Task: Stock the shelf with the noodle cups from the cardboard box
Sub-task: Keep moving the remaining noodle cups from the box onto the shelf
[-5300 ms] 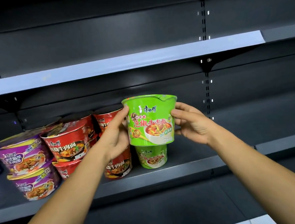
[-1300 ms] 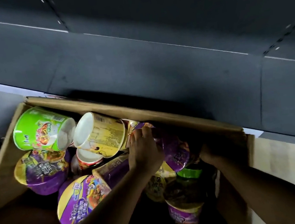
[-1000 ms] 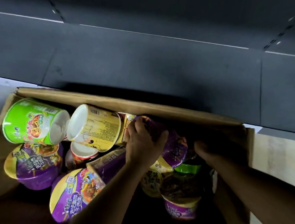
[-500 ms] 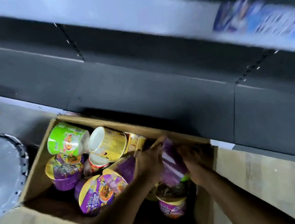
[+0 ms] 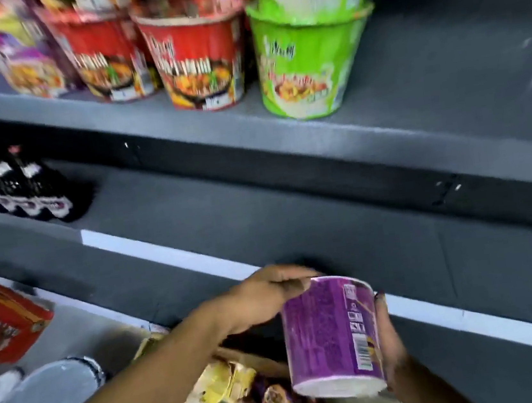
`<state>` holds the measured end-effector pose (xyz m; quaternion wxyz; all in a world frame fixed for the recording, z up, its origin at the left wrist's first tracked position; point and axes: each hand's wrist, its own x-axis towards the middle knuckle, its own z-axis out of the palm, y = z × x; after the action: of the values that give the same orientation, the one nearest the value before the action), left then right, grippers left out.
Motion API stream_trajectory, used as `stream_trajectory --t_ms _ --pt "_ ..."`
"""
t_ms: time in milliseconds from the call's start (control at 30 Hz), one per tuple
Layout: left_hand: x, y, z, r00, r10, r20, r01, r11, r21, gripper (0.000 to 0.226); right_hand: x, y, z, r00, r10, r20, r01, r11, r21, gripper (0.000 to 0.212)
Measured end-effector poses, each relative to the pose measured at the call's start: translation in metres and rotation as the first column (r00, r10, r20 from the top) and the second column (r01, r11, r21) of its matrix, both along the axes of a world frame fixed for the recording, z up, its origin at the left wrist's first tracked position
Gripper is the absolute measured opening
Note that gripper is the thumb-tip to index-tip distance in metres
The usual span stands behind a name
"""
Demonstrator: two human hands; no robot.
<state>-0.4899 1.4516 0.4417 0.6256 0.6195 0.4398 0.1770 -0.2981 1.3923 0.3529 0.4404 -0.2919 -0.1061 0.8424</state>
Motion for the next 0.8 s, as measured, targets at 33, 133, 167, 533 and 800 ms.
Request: stream_trajectory --t_ms 33,133,167,533,800 --pt "0.000 0.004 0.024 0.999 0.015 0.035 -0.016 1.000 0.024 0.027 -0.002 0.007 0.024 0.999 -0.003 0.034 0.001 0.998 0.056 0.084" --pt "-0.005 0.013 0.094 0.994 0.004 0.109 -0.013 0.997 0.078 0.026 0.002 0.016 0.087 0.925 -0.241 0.293 0.180 0.959 0.221 0.080" --pt "-0.007 0.015 0.115 0.990 0.004 0.143 -0.016 0.997 0.082 0.027 0.007 0.024 0.104 0.955 -0.115 0.273 0.095 0.992 0.084 0.085" --pt "-0.020 0.013 0.266 0.860 0.085 0.503 -0.158 0.982 0.104 0.031 0.003 0.039 0.260 0.996 0.063 0.062 -0.088 0.659 0.747 0.050" --pt "-0.021 0.008 0.309 0.850 0.169 0.499 -0.313 0.924 0.220 0.033 0.011 0.043 0.352 0.944 -0.139 0.298 -0.131 0.672 0.729 0.070"
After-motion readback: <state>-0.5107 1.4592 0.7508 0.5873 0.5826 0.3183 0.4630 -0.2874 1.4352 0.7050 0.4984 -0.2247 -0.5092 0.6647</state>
